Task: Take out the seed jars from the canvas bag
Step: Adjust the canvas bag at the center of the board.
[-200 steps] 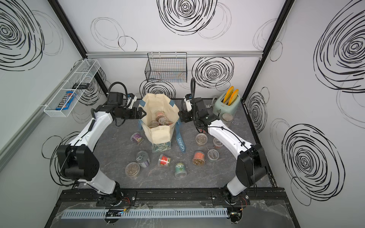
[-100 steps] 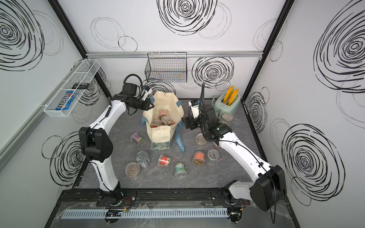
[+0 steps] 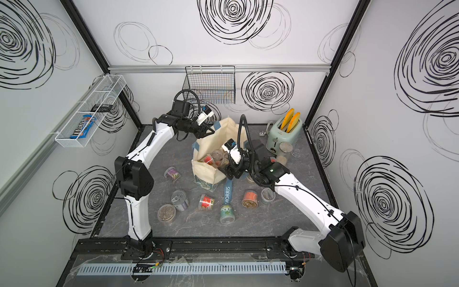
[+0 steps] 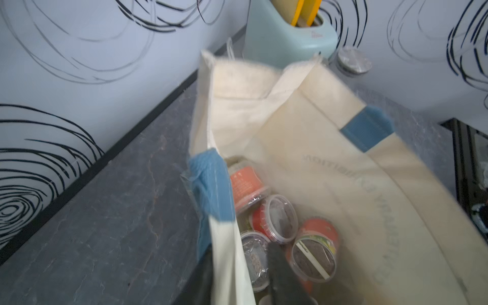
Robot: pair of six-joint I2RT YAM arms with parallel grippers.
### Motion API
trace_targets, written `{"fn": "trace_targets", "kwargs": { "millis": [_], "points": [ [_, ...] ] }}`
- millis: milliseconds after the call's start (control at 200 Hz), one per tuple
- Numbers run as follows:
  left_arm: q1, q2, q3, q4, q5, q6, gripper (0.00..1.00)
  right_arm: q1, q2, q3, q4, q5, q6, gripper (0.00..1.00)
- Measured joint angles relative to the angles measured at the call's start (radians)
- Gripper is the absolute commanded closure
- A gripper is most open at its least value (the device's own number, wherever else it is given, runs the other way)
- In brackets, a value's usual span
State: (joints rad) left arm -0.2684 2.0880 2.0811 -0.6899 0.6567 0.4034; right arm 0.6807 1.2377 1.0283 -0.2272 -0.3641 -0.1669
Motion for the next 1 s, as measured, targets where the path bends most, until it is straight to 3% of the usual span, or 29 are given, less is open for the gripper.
{"fn": "trace_targets", "kwargs": {
  "millis": [240, 390, 485, 545, 605, 695, 835, 996],
  "points": [
    [0.036, -0.059, 0.011, -0.078, -0.028, -0.003, 0.10, 0.033, 0.090, 0.079, -0.050, -0.008, -0.132, 0.06],
    [0.080, -0.241, -0.101, -0.151, -0.115, -0.050, 0.02, 0.035, 0.178, 0.125, -0.074, 0.004, -0.177, 0.11],
    [0.103, -0.405, -0.217, -0.189, -0.151, -0.083, 0.02, 0.046, 0.217, 0.144, -0.097, -0.013, -0.200, 0.28],
    [0.107, -0.511, -0.303, -0.205, -0.164, -0.097, 0.02, 0.058, 0.246, 0.165, -0.105, -0.033, -0.207, 0.46],
    [0.105, -0.602, -0.392, -0.212, -0.168, -0.109, 0.02, 0.076, 0.277, 0.188, -0.101, -0.053, -0.208, 0.54],
    [0.101, -0.696, -0.518, -0.222, -0.166, -0.129, 0.02, 0.103, 0.321, 0.220, -0.080, -0.067, -0.190, 0.85],
    [0.106, -0.739, -0.661, -0.211, -0.167, -0.171, 0.05, 0.145, 0.387, 0.262, -0.007, -0.057, -0.103, 1.00],
    [0.138, -0.748, -0.745, -0.163, -0.164, -0.254, 0.09, 0.198, 0.442, 0.265, 0.148, 0.034, 0.062, 1.00]
  ]
}}
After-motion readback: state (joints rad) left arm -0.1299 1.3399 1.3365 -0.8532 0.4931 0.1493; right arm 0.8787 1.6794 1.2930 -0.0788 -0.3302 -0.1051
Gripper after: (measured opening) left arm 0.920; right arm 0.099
